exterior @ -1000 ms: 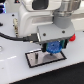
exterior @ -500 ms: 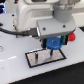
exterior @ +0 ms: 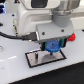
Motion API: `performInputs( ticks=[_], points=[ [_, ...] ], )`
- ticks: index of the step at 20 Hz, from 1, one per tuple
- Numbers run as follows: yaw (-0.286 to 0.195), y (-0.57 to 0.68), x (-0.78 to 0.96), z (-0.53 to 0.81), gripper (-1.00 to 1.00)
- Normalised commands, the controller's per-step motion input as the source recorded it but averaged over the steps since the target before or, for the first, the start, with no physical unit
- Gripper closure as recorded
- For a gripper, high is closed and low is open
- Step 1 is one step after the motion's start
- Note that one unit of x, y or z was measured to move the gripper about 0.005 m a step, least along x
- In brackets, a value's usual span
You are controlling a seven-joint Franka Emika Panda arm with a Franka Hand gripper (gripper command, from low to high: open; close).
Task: Insert the blue gear onto the right peg, followed by the red gear
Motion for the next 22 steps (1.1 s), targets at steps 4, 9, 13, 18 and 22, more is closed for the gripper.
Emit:
performInputs(
  ticks=[4,9,13,18,22],
  points=[
    [0.000,-0.03,0.19,-0.04,1.00],
    [0.000,-0.05,0.37,0.51,1.00],
    [0.000,-0.05,0.29,0.13,1.00],
    [0.000,-0.04,0.20,-0.10,1.00],
    [0.000,-0.07,0.24,-0.13,1.00]
  ],
)
